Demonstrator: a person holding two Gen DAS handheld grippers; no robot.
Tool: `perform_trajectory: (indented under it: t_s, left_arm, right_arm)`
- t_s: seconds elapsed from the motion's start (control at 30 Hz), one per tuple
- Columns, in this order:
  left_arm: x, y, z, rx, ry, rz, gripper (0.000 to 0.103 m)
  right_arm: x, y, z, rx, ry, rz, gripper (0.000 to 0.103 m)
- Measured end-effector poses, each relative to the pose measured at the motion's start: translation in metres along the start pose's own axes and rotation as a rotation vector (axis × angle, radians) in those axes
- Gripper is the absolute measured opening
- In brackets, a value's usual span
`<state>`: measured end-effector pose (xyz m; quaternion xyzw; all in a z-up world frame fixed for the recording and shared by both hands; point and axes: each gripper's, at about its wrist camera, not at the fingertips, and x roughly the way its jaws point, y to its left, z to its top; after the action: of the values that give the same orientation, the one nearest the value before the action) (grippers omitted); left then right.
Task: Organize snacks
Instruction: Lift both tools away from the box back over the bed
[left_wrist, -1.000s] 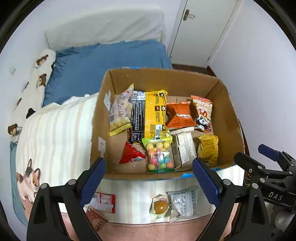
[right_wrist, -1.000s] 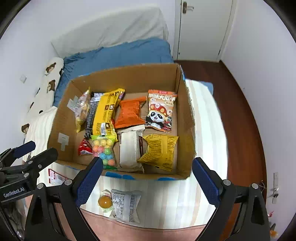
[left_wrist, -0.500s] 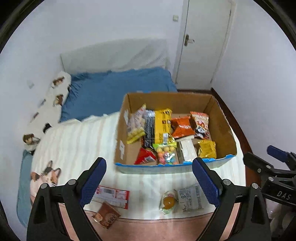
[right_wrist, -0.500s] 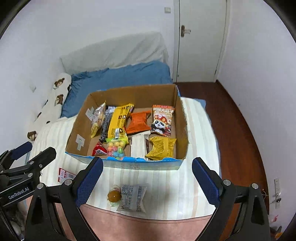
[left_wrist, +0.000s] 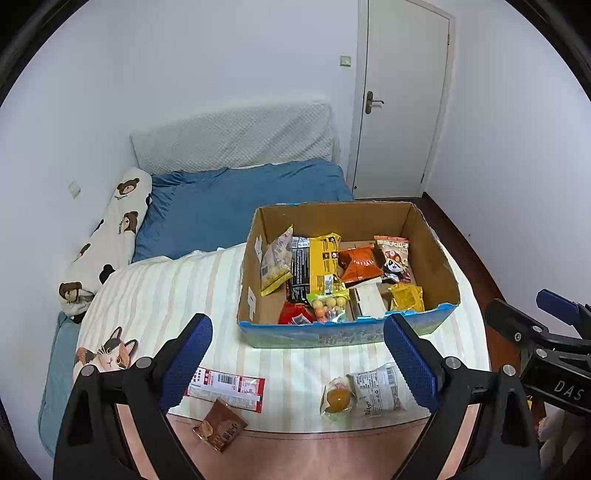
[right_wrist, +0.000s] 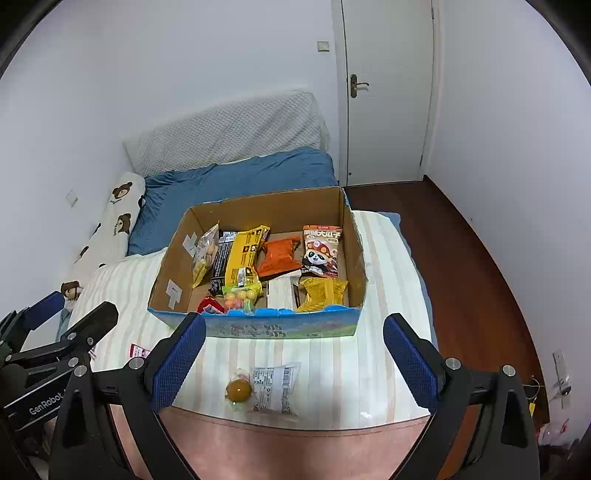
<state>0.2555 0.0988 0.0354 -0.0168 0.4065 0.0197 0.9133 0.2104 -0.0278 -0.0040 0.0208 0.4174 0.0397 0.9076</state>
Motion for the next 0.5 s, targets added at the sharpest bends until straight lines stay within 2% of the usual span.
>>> perform_trajectory:
  t_s: [0.1,0.17,0.2,0.27,0.4,0.5]
  left_arm:
    - [0.004,0.002,-0.007,-0.005,0.017,-0.012,0.095]
    - [0.009,0.005,-0.014,-0.018,0.036,-0.052,0.096]
    - [0.013,0.008,-0.017,-0.032,0.052,-0.076,0.102]
    - [0.023,0.018,-0.028,-0.072,0.090,-0.103,0.103]
    - [0.045,0.043,-0.055,-0.134,0.171,-0.069,0.103]
    - [0.068,0.075,-0.086,-0.197,0.254,-0.013,0.103]
  right_arm:
    - [0.003,-0.002,-0.005,0.012,0.014,0.014,0.099]
    - [0.013,-0.003,-0.010,0.030,0.048,0.046,0.099]
    - [0.020,-0.005,-0.015,0.046,0.077,0.060,0.100]
    - [0.035,-0.005,-0.026,0.058,0.124,0.069,0.101]
    - [0.077,-0.007,-0.054,0.093,0.236,0.078,0.101]
    - [0.115,-0.010,-0.075,0.123,0.328,0.075,0.101]
